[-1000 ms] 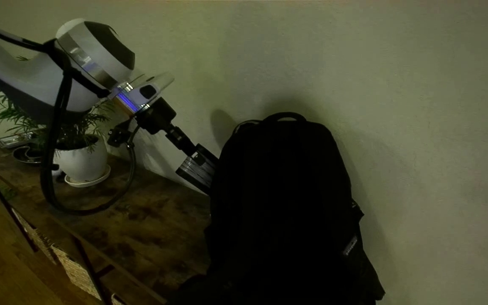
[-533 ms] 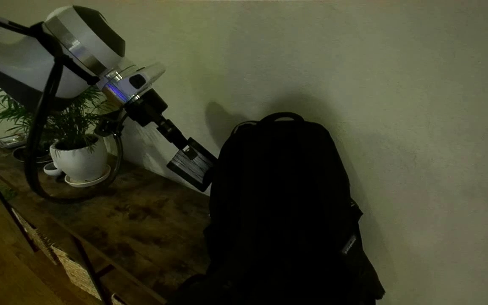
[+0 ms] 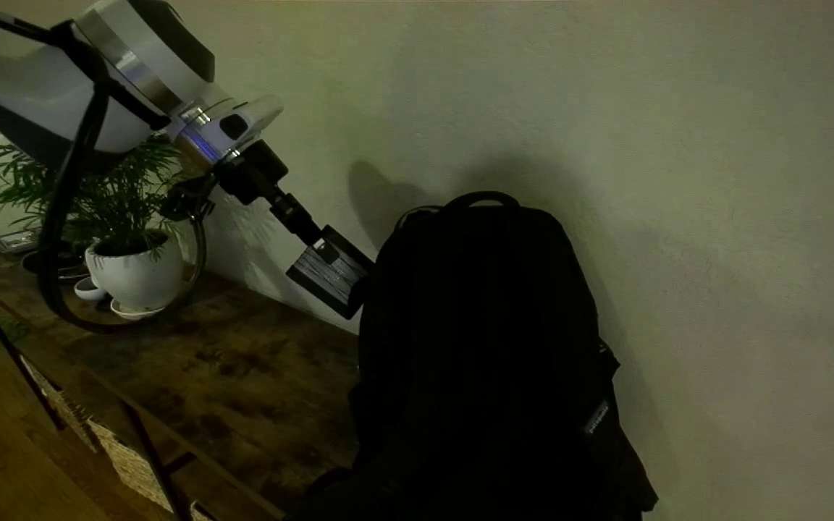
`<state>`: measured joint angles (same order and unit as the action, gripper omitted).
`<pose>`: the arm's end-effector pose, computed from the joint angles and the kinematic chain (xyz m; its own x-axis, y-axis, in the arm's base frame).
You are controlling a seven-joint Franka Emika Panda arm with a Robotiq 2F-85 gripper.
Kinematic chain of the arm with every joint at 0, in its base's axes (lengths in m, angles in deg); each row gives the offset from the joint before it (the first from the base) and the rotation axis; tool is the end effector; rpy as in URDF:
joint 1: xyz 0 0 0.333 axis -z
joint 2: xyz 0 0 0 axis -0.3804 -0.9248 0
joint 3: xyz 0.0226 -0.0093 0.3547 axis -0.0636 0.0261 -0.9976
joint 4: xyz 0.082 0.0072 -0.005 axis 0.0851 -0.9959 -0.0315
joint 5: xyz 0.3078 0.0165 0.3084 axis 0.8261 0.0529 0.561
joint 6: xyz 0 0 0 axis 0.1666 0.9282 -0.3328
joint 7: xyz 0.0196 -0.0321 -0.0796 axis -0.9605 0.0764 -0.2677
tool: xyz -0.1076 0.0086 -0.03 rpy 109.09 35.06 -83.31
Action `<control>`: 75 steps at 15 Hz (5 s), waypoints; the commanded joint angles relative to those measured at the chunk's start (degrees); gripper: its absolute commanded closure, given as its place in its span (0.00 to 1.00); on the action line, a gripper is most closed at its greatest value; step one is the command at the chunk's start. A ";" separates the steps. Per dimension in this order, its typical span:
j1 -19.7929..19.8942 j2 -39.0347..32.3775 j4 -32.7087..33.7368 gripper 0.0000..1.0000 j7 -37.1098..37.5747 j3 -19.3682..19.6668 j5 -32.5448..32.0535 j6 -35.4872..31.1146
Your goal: Put the wallet inside the black backpack
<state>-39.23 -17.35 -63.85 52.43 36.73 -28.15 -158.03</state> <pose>0.6435 0.0796 0.2694 0.7162 -0.4105 0.5643 -0.6315 -0.7254 0.2738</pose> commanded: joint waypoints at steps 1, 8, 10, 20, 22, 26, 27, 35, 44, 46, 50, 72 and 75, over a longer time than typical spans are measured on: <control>2.24 2.74 -0.55 0.96 3.19 -2.18 -2.73 3.45; 2.71 3.21 0.49 0.96 5.10 -3.69 -3.05 7.40; 2.55 3.12 1.05 0.96 5.26 -4.35 -2.88 8.36; 2.67 4.60 1.97 0.96 6.99 -7.39 -2.96 15.19; 2.92 4.46 2.26 0.96 7.16 -7.55 -3.04 15.69; 3.04 4.35 2.50 0.96 8.03 -7.55 -3.24 16.51; 3.14 4.30 2.61 0.96 8.07 -7.58 -3.18 16.66; 5.16 3.57 3.78 0.96 9.19 -7.12 -3.82 15.27; 8.62 1.54 6.25 0.96 9.08 -6.68 -2.81 10.52; 9.27 0.56 6.99 0.96 9.11 -6.49 -2.68 8.82; 10.40 -1.41 8.11 0.96 9.06 -5.94 -2.44 6.14; 10.97 -4.30 9.83 0.00 6.62 -6.39 0.00 5.66; 10.23 -4.67 10.43 0.00 7.13 -6.15 -0.49 7.10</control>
<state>-28.95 -22.05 -53.49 59.69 30.54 -28.79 -151.03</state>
